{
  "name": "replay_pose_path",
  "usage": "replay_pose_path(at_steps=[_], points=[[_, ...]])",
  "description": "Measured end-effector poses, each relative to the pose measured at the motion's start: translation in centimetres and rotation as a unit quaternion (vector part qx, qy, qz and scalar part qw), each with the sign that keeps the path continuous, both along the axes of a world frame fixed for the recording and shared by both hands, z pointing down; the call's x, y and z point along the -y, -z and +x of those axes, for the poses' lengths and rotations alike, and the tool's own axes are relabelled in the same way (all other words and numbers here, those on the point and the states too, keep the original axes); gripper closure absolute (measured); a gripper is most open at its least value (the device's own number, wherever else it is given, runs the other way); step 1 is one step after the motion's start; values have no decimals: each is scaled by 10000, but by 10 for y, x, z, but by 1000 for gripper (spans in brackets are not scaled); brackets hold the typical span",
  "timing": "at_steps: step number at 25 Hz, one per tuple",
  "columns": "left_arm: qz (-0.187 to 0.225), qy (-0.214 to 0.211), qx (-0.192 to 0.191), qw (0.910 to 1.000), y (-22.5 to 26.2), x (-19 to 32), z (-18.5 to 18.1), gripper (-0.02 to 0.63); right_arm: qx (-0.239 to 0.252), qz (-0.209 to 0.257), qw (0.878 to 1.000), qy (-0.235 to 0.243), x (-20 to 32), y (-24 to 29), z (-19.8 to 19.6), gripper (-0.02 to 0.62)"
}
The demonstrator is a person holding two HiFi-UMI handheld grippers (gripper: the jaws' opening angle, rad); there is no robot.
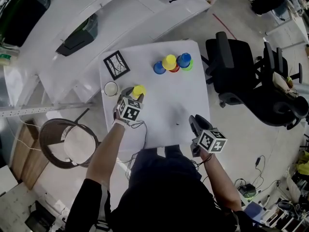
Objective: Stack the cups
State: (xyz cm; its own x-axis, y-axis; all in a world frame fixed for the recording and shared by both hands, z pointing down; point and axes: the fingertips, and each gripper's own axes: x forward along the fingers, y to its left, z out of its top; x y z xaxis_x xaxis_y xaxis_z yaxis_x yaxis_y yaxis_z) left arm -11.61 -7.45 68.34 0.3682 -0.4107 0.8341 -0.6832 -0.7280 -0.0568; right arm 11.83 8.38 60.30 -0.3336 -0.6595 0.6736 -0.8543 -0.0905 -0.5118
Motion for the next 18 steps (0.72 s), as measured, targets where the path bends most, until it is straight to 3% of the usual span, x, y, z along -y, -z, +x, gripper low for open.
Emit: replay_pose_path(at_steps=[18], points=[[737, -422, -565, 9948, 153, 62, 95, 394, 324, 298, 9990, -16, 3, 10, 31, 476]])
